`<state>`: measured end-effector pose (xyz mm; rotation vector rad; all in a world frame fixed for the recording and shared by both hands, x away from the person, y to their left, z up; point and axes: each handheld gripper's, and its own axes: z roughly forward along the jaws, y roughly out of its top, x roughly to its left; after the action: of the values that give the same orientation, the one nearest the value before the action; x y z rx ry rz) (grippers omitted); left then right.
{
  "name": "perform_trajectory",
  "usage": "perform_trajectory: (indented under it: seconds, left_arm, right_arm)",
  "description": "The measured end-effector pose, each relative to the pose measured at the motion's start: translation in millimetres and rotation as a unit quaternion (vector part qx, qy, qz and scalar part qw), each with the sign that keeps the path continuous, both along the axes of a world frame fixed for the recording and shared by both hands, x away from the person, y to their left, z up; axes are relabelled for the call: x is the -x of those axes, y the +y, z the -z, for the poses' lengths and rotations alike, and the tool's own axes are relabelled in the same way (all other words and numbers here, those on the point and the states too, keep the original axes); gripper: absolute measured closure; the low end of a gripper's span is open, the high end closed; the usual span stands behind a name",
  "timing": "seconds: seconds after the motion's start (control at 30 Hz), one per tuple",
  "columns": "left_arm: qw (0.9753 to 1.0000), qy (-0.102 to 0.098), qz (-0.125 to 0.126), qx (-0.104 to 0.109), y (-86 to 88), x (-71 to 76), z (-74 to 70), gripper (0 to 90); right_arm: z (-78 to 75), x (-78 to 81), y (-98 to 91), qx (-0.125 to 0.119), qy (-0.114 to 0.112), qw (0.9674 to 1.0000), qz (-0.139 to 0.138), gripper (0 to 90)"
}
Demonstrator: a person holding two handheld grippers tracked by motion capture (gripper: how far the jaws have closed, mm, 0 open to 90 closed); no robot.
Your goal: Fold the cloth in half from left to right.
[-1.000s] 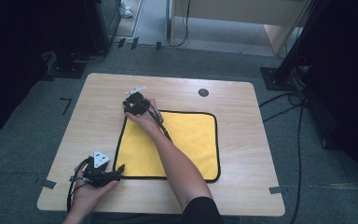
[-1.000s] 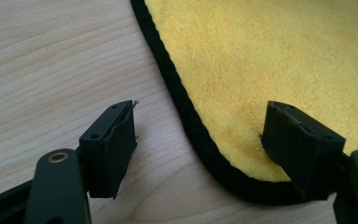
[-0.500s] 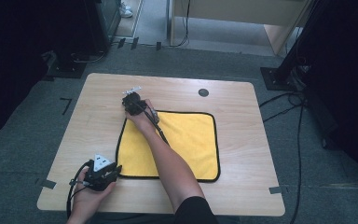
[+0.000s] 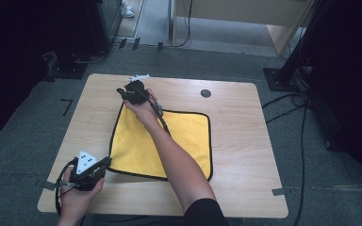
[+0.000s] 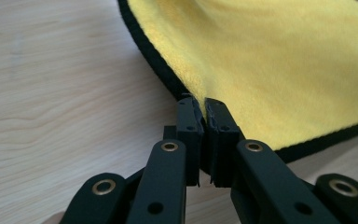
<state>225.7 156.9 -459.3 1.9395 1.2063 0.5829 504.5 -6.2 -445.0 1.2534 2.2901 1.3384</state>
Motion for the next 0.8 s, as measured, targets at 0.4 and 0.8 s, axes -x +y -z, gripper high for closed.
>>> perform_trajectory:
  seconds: [0.4, 0.8]
  left_arm:
    - [0.9977, -0.006, 0.062, 0.026, -29.4, 1.2, -1.3, 85.4]
    - [0.9872, 0.006, 0.158, 0.025, -125.7, -3.0, 1.1, 85.2]
  right_arm:
    - [-11.0, 7.9, -15.6, 0.019, -0.035, 0.9992, 0.0, 80.8]
    - [4.6, 27.7, -133.0, 0.021, -0.016, 0.9988, 0.04, 80.9]
